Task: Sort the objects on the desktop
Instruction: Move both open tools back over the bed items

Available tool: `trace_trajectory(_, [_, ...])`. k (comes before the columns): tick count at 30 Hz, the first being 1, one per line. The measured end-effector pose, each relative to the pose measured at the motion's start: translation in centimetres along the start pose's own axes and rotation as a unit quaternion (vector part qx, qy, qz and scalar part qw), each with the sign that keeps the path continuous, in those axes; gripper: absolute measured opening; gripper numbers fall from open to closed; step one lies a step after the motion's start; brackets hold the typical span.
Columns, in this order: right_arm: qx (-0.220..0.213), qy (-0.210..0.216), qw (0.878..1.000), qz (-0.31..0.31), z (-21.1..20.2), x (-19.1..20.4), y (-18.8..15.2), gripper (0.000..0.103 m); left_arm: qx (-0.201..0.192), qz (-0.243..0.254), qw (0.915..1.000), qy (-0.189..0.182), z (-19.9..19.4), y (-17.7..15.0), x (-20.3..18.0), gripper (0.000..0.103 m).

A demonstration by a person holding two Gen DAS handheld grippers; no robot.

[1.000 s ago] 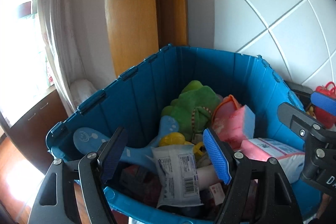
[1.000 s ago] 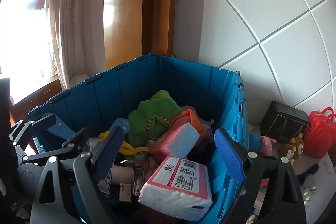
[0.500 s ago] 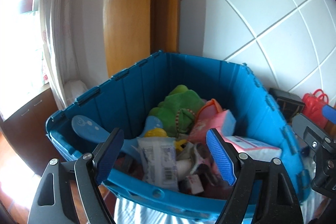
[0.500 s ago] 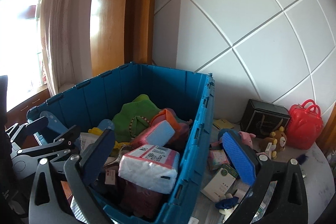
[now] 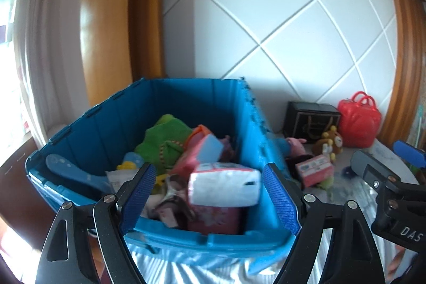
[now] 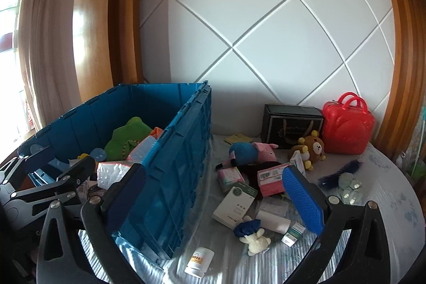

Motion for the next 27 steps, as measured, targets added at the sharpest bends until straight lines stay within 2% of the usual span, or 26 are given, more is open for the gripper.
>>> trace_trajectory(7, [0.006, -0.044, 0.998, 0.042, -1.8, -7.0, -1.8, 0.103, -0.013, 0.038, 0.9976, -0.056, -1.2, -0.1, -6.8, 0.083])
trace_trajectory(14, [0.056, -0.079, 0.993, 0.07, -0.4, -14.7, -3.9, 0.103, 0.017, 0.086, 0.992, -0.091, 0.4, -1.7, -15.1, 0.083])
trace_trajectory(18, [0.089, -0.094, 0.989, 0.077, 1.3, -18.1, -5.4, 0.103, 0.069, 0.095, 0.9881, -0.1, 3.1, -3.9, -18.2, 0.083])
trace_trajectory(21, [0.127, -0.105, 0.982, 0.09, 3.3, -20.7, -7.5, 0.103, 0.131, 0.1, 0.9828, -0.084, 6.5, -7.2, -19.6, 0.083])
trace_trajectory(27, [0.216, -0.101, 0.966, 0.096, 8.4, -22.7, -13.4, 0.103, 0.247, 0.104, 0.9623, -0.047, 12.5, -15.8, -19.5, 0.083])
Point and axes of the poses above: each gripper's, at about its wrist camera, not at the fingertips, and z roughly the way its jaws point, x to its left, y to its top, the point moved 2 cm from there along z, roughly the way its jaws point, and after that the axes turned 4 degrees about z, right-handed, at the moved point
